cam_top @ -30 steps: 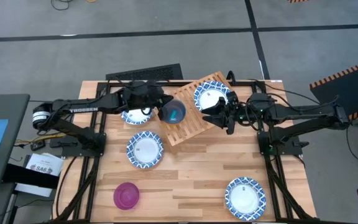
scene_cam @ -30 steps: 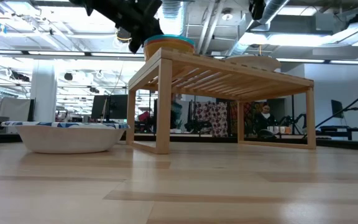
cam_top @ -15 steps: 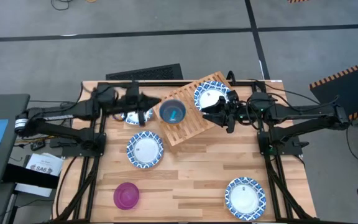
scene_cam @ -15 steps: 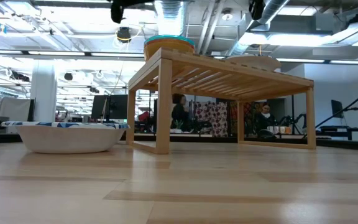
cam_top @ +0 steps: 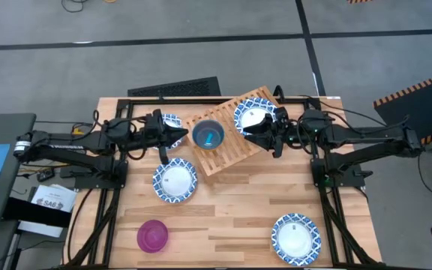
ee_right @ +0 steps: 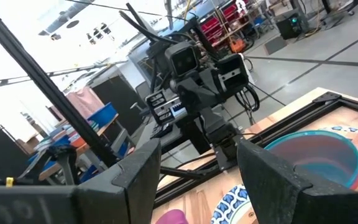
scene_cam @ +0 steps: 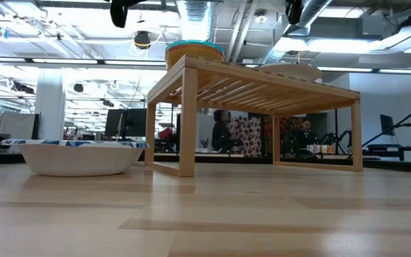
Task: Place and stack bowls onto a shelf
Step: Stack the bottom right white patterned bowl on top of the white patterned bowl on the shelf
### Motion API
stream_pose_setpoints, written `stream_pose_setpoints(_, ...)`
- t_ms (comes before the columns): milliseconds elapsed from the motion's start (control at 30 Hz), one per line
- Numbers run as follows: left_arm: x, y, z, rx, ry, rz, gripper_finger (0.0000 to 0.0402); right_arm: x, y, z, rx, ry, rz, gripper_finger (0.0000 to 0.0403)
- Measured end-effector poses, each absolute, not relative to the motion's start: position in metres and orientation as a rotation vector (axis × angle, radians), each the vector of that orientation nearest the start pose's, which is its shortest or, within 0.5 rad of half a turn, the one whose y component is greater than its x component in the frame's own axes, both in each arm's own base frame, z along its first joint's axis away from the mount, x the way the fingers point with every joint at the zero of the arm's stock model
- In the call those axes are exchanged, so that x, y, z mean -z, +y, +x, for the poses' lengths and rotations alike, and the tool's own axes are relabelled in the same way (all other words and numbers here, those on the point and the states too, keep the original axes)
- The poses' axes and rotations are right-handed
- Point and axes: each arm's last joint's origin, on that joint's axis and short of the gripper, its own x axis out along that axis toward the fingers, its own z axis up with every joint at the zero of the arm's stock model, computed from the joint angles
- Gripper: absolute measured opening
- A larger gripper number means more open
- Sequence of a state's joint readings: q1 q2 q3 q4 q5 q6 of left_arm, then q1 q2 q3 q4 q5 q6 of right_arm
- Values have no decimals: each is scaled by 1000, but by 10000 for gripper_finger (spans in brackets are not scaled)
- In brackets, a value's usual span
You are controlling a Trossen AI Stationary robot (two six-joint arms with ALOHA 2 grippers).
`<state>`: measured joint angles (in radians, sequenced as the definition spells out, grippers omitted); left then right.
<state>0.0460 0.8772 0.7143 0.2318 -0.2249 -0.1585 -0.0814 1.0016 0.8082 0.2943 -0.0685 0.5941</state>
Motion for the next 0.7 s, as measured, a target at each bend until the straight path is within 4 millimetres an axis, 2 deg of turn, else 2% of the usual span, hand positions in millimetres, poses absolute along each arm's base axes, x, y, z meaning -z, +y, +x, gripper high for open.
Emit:
stream_pose_setpoints(200, -332, 15, 198, -265, -84, -163, 0, -348, -14, 225, -52, -93, 643, 240)
stream_pose_setpoints(333, -332, 16, 198, -265, -87, -172, 0, -346, -2, 225, -247, 7, 796, 240)
stream_pose_setpoints(400, -332, 16, 198, -265, -88, -178, 0, -340, 13, 224, -338, 144, 883, 240)
stream_pose_setpoints(500, -332, 16, 198, -265, -87, -174, 0, -319, 43, 219, -362, 437, 978, 240)
stream_pose_setpoints(700, -332, 16, 198, -265, -87, -174, 0, -266, 100, 188, -147, 1039, 979, 240)
